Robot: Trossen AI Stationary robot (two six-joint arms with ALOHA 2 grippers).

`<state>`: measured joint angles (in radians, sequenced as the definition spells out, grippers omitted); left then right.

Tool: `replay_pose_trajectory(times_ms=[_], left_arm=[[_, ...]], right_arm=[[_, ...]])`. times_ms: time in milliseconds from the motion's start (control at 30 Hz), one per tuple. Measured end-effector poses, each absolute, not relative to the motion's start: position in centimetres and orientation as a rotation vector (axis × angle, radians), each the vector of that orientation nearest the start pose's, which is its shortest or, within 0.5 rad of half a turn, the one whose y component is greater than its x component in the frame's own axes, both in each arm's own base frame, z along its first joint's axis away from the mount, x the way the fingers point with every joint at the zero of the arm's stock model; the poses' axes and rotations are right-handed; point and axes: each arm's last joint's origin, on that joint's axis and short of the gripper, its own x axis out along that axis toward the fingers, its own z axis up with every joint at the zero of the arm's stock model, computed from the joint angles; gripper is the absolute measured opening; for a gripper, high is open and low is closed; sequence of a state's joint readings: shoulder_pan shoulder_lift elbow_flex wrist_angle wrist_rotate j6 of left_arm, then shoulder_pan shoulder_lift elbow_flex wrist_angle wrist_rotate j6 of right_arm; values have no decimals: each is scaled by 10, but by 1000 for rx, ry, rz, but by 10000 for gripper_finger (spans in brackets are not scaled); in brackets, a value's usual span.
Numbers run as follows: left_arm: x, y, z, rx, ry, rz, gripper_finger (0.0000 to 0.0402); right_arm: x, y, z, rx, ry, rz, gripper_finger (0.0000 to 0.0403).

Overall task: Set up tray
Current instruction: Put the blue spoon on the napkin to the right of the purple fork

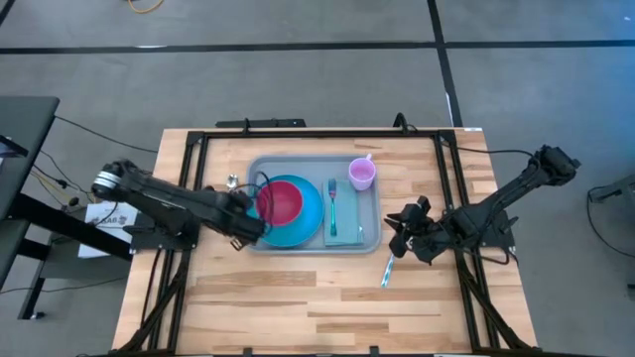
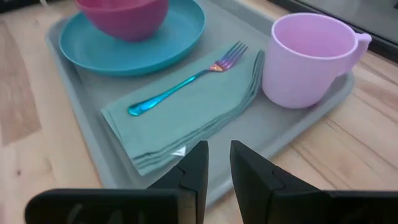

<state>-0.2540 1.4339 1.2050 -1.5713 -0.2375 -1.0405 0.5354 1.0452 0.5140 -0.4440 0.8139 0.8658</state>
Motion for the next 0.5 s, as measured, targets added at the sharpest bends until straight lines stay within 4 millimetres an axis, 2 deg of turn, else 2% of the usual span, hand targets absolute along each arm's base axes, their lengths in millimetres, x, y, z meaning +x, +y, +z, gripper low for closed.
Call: replay_pose_trajectory(times_ms=[133,267,500], left_arm=[[191,-32,283,-388,1411,858,54],[173,-22,274,-453,1394,949,82],[150,-10,229,-550,1436,1122,137]], right_arm=[[165,73,187,208,573,-539,62],[166,74,188,216,565,-536,62],[166,74,189,226,555,-532,62]])
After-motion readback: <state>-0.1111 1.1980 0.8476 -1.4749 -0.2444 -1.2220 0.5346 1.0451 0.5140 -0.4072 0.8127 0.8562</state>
